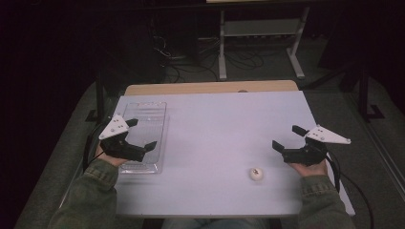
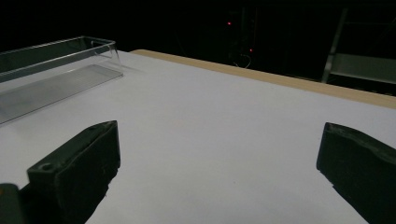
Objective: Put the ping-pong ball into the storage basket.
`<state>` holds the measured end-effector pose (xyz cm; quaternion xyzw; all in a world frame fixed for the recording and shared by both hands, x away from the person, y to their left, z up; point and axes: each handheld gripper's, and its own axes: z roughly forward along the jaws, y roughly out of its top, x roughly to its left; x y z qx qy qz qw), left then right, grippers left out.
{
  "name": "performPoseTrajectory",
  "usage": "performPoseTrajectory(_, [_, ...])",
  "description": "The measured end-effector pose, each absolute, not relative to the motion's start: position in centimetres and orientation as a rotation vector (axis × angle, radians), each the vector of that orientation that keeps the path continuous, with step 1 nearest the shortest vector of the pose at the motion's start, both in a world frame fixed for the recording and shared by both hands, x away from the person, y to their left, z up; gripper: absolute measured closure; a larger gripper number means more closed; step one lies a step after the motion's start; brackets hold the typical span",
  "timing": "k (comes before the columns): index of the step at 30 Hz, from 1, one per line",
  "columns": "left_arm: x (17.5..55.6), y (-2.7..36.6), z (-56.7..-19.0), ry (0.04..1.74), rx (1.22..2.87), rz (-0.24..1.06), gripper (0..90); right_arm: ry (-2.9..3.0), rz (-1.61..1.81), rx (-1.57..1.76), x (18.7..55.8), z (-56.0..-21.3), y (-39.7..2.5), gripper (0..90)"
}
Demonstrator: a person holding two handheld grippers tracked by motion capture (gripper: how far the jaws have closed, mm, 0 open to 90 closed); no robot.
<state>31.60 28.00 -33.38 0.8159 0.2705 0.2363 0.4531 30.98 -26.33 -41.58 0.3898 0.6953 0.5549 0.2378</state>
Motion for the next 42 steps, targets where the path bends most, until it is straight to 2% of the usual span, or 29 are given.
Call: performPoseTrajectory(42, [34.4, 21.2, -30.6, 0.446, 2.210, 0.507, 0.0, 1.907, 1.518, 1.062, 31.0, -41.6, -26.4, 0.0])
